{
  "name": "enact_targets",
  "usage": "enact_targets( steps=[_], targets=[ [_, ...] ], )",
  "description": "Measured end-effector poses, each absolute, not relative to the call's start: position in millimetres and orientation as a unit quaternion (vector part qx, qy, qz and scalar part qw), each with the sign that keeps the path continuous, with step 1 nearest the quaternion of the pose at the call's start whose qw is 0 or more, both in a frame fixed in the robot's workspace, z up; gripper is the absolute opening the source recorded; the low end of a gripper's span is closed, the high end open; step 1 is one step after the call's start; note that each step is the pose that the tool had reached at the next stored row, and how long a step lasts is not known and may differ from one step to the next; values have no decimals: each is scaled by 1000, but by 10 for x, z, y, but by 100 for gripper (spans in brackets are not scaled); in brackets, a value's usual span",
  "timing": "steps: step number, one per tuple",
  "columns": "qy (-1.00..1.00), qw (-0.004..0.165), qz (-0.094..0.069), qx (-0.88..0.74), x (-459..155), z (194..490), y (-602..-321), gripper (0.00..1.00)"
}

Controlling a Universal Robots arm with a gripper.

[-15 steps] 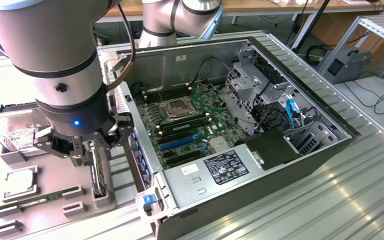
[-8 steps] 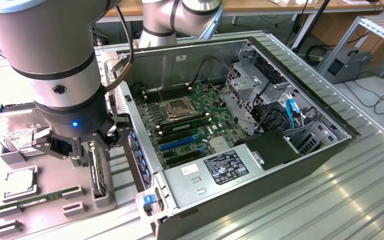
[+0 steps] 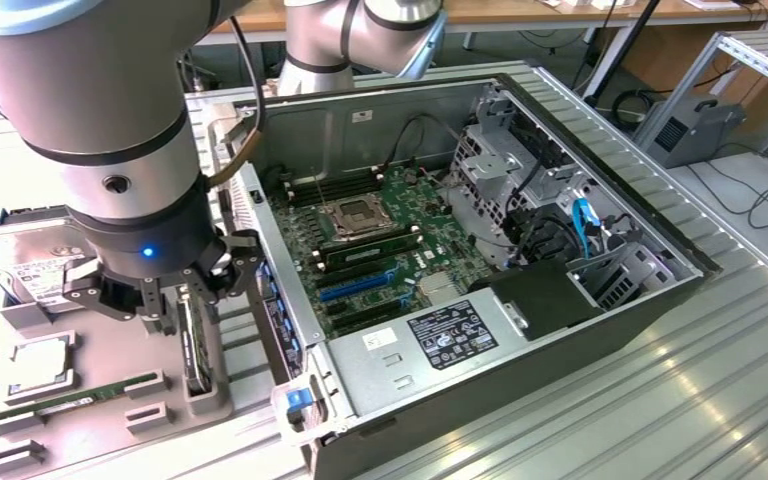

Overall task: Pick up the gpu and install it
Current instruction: 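Pick up the gpu and move the gpu toward the slot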

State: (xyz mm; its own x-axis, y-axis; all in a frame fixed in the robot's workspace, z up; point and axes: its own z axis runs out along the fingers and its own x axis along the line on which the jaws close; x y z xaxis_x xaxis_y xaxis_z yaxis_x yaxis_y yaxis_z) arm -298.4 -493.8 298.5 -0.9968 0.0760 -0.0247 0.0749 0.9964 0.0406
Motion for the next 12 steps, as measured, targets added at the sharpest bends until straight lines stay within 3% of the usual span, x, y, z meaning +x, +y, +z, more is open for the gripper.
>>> enact_targets(
  steps=[12],
  targets=[
    [999, 13, 20, 38, -2997, 2949, -4937, 42]
  ],
)
